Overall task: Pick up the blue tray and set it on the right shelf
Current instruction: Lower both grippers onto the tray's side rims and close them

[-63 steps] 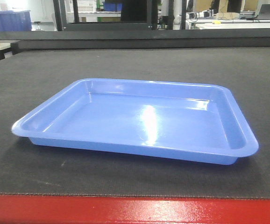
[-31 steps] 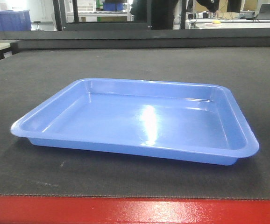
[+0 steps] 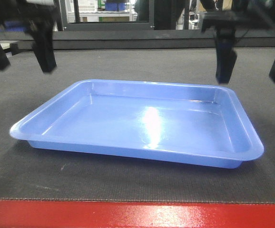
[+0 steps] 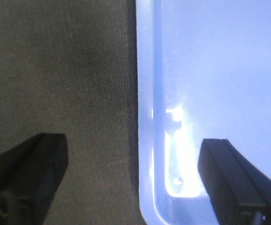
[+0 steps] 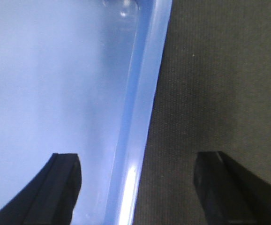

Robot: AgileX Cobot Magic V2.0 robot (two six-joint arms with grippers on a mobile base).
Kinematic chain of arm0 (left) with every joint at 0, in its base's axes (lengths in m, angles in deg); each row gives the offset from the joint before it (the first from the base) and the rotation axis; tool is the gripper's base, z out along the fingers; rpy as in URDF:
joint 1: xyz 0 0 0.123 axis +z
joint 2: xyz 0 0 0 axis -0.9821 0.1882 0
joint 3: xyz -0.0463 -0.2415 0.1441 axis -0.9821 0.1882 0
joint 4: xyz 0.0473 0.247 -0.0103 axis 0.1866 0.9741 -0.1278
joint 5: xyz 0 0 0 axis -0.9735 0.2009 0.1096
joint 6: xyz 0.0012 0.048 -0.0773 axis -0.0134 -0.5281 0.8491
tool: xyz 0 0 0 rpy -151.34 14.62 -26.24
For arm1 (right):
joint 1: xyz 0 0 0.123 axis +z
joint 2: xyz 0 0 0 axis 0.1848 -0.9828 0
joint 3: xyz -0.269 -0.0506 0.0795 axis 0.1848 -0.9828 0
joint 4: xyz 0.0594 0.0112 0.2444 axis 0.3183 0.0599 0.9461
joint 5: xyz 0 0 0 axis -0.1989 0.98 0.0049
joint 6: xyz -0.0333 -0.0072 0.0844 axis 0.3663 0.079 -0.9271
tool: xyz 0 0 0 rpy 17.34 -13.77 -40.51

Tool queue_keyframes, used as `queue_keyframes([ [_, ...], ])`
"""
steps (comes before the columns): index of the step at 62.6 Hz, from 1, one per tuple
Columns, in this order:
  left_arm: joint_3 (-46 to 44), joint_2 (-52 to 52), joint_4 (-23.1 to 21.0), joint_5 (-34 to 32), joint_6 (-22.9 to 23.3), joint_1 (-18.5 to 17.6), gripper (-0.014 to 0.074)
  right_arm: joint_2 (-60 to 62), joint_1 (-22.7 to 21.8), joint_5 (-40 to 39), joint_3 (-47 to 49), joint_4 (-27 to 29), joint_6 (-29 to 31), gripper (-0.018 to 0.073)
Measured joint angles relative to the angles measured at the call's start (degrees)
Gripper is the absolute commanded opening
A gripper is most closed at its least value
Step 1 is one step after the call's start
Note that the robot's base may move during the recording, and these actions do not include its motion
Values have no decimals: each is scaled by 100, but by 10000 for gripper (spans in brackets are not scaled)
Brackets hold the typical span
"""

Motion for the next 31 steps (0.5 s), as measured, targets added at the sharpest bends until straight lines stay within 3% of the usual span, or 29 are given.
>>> queue_keyframes([
  [31,-360,903,11,-272,425,-3,472,-764,-46,-251,30,0,-371,589],
])
